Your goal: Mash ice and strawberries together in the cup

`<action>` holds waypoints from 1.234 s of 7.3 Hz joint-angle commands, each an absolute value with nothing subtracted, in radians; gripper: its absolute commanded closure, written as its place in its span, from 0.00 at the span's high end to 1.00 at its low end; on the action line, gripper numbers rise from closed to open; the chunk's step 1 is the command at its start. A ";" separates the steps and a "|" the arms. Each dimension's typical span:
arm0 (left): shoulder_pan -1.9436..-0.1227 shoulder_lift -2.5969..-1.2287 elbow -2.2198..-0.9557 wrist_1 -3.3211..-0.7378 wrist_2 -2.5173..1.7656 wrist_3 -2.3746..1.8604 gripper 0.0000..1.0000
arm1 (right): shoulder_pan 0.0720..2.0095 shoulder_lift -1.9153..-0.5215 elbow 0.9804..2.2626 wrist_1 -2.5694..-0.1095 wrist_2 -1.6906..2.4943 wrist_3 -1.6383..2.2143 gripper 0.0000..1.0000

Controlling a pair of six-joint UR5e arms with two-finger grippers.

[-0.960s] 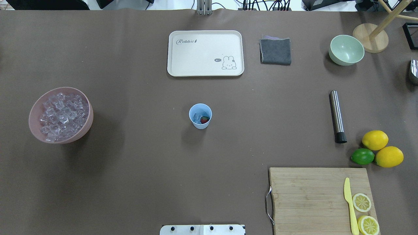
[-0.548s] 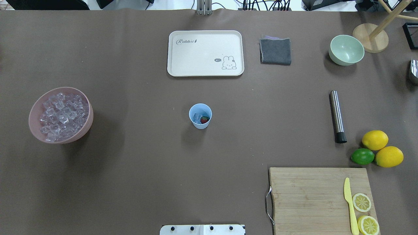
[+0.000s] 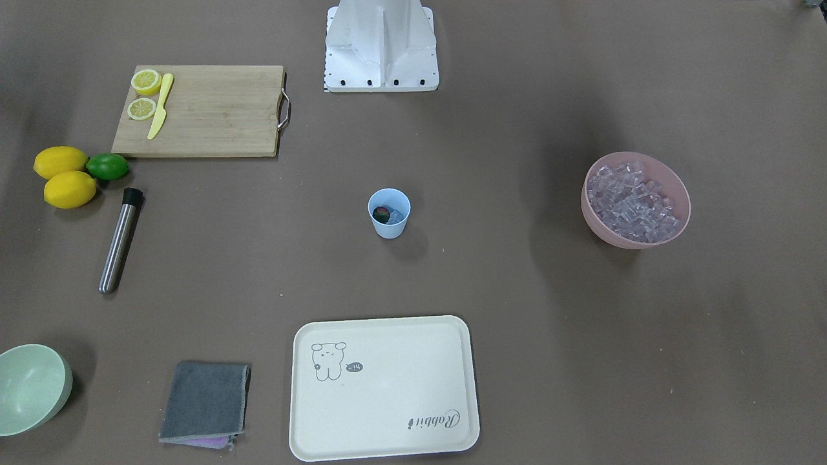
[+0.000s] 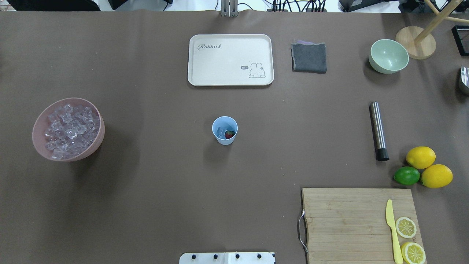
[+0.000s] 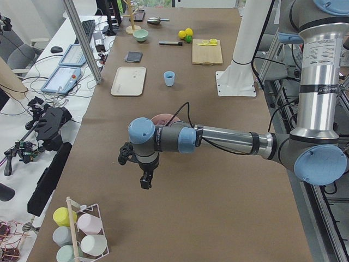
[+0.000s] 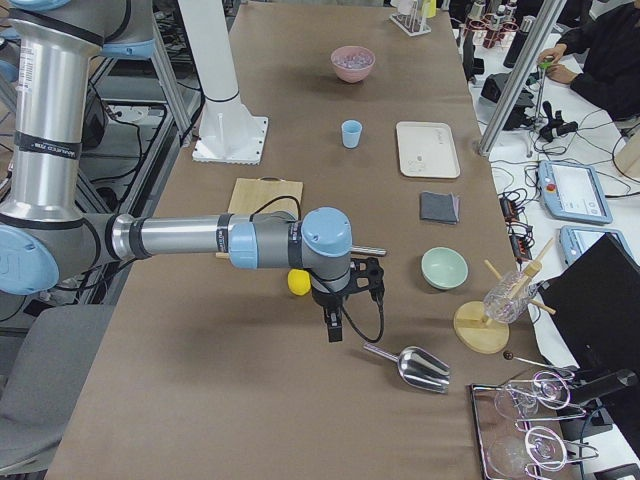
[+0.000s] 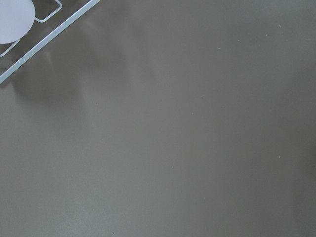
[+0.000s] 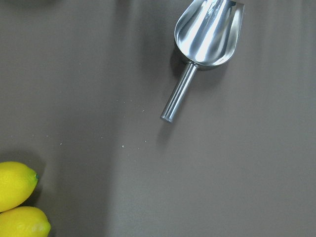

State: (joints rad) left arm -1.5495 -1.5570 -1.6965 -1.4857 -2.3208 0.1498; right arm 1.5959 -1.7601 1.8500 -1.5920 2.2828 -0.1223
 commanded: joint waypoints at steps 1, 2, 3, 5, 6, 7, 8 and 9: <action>-1.549 -1.557 -1.693 -1.486 -2.321 0.149 0.98 | 1.595 -1.756 1.850 -1.594 2.283 -0.123 1.00; -1.549 -1.557 -1.692 -1.486 -2.321 0.147 0.98 | 1.594 -1.755 1.851 -1.594 2.284 -0.123 1.00; -1.549 -1.554 -1.692 -1.486 -2.321 0.147 0.97 | 1.594 -1.755 1.852 -1.594 2.287 -0.123 1.00; -1.549 -1.546 -1.693 -1.486 -2.321 0.149 0.98 | 1.589 -1.752 1.852 -1.594 2.293 -0.121 1.00; -1.551 -1.546 -1.692 -1.486 -2.321 0.149 0.98 | 1.589 -1.752 1.852 -1.594 2.295 -0.121 1.00; -1.549 -1.546 -1.687 -1.486 -2.319 0.147 0.98 | 1.588 -1.752 1.850 -1.594 2.295 -0.121 1.00; -1.551 -1.546 -1.689 -1.486 -2.319 0.147 0.98 | 1.586 -1.752 1.851 -1.594 2.295 -0.121 1.00; -1.549 -1.548 -1.690 -1.486 -2.319 0.147 0.98 | 1.586 -1.752 1.852 -1.594 2.296 -0.121 1.00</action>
